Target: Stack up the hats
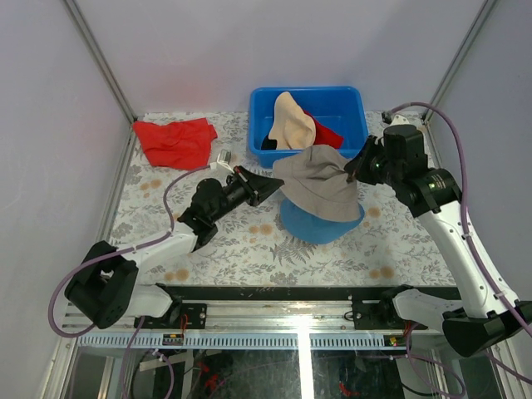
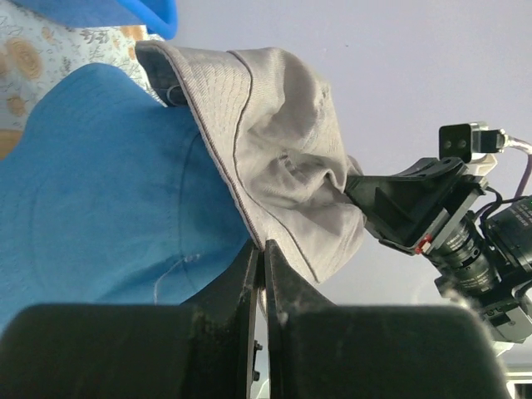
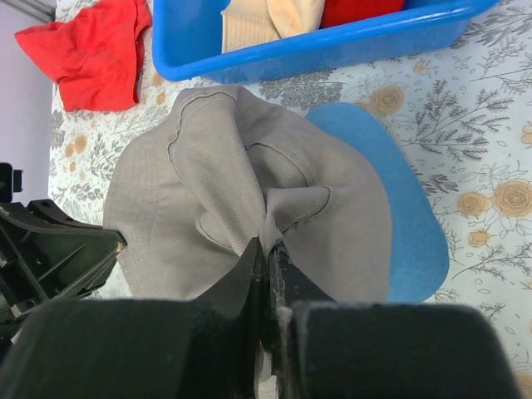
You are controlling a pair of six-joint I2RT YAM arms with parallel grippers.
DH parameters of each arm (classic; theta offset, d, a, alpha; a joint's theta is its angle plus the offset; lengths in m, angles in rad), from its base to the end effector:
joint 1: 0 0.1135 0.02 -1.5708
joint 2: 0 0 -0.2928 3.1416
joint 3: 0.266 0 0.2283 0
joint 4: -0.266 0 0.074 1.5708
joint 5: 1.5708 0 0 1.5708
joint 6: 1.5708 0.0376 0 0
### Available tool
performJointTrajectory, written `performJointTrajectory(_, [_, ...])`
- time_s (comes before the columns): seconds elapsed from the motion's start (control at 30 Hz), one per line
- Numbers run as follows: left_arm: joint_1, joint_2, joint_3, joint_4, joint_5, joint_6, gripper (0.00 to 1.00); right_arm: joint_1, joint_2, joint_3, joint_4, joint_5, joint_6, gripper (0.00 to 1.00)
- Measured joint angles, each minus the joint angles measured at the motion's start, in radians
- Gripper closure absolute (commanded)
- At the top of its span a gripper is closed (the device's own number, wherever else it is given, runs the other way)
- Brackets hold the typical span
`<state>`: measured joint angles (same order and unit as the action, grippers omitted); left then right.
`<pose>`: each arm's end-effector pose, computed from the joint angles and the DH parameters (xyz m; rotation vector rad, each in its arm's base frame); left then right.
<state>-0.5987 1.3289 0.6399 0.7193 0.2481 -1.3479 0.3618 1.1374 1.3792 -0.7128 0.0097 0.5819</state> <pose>0.2165 -0.1589 0.3074 -0.4452 1.7674 -1.6673 0.1834 0.0690 0.4396 0.2359 2.0784 0.5737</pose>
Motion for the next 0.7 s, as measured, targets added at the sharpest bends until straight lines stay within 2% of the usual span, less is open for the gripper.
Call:
performJointTrajectory(0.17, [0.006,-0.042,-0.068,0.001,0.003,0.000,1.00,0.042,0.008,-0.014,0.013,0.002,-0.003,0.98])
performJointTrajectory(0.23, [0.006,-0.053,-0.088,0.000,0.003,0.003,1.00,0.062,0.010,-0.022,0.015,0.006,-0.004,0.94])
performJointTrajectory(0.3, [0.008,-0.060,-0.102,0.000,0.004,0.009,1.00,0.084,0.010,-0.029,0.015,0.008,-0.004,0.84])
performJointTrajectory(0.43, [0.011,-0.063,-0.126,0.001,0.013,0.022,1.00,0.113,0.008,-0.047,0.016,0.006,-0.004,0.53])
performJointTrajectory(0.5, [0.011,-0.063,-0.142,0.002,0.018,0.026,1.00,0.117,0.001,-0.057,0.014,0.010,-0.005,0.43])
performJointTrajectory(0.6, [0.011,-0.056,-0.159,0.008,0.026,0.031,1.00,0.119,-0.019,-0.059,0.005,0.052,-0.019,0.32])
performJointTrajectory(0.7, [0.011,-0.035,-0.174,0.016,0.037,0.033,1.00,0.120,-0.039,-0.048,-0.019,0.123,-0.040,0.27])
